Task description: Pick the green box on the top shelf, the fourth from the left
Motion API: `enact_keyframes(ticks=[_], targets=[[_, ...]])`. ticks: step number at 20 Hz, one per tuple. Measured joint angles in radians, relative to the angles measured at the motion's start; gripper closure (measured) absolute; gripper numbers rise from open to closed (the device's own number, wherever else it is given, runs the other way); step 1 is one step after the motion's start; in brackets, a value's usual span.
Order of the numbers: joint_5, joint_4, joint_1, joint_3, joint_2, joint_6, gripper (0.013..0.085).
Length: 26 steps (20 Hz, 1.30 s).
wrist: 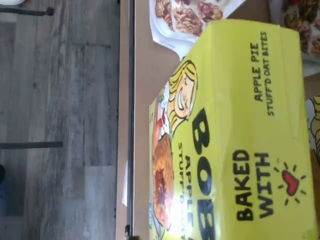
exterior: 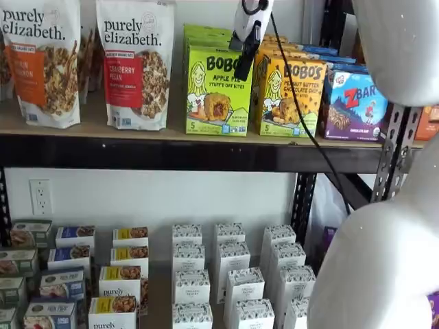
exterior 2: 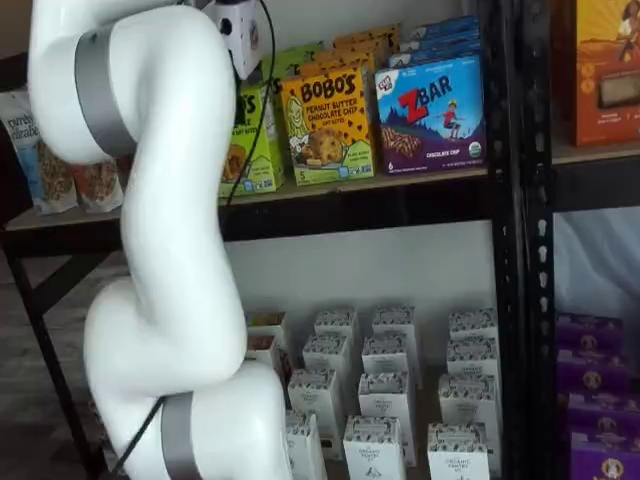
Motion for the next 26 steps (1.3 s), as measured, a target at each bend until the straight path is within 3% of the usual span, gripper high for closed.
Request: enact_keyframes(ticks=[22,26], targets=[[-0.007,-0.044,0.013,0.012,0.002,0.007,0.013],[-0.011,-0.041,0.012,0.014,0.0,0.007,0.021]])
